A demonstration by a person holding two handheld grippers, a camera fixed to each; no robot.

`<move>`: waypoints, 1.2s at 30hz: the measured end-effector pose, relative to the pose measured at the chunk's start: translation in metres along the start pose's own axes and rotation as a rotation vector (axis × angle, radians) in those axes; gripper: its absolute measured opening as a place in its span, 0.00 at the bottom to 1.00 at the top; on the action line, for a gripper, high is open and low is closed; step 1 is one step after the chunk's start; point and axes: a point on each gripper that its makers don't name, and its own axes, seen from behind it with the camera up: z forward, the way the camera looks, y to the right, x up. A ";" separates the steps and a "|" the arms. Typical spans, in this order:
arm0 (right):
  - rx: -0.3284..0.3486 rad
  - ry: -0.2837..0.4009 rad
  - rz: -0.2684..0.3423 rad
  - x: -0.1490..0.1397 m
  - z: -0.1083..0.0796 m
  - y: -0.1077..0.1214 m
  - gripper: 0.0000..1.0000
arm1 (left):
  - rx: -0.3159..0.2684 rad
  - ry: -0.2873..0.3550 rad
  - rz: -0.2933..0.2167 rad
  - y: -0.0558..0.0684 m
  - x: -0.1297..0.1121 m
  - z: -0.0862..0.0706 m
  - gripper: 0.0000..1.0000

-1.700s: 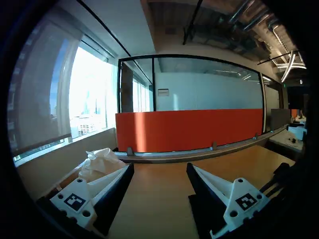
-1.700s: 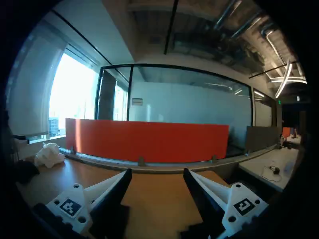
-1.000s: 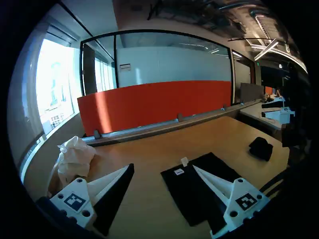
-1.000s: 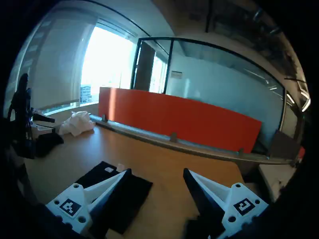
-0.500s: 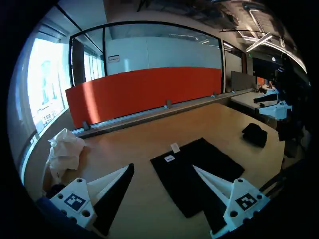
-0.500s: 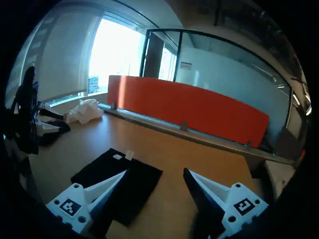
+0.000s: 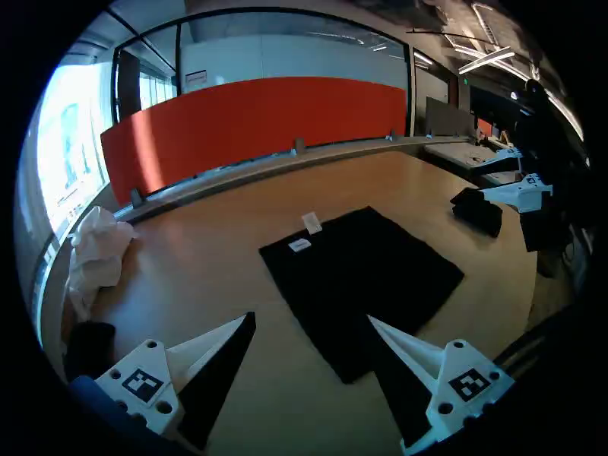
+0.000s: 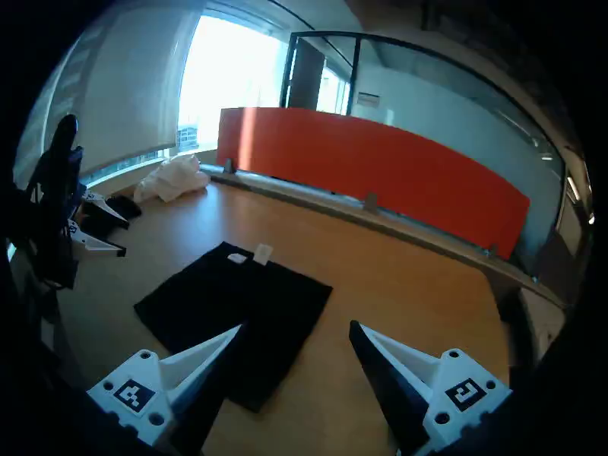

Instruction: Fold towel

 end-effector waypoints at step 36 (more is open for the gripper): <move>0.172 -0.277 0.000 -0.145 0.031 -0.056 0.72 | -0.141 -0.274 0.028 0.051 -0.109 0.050 0.93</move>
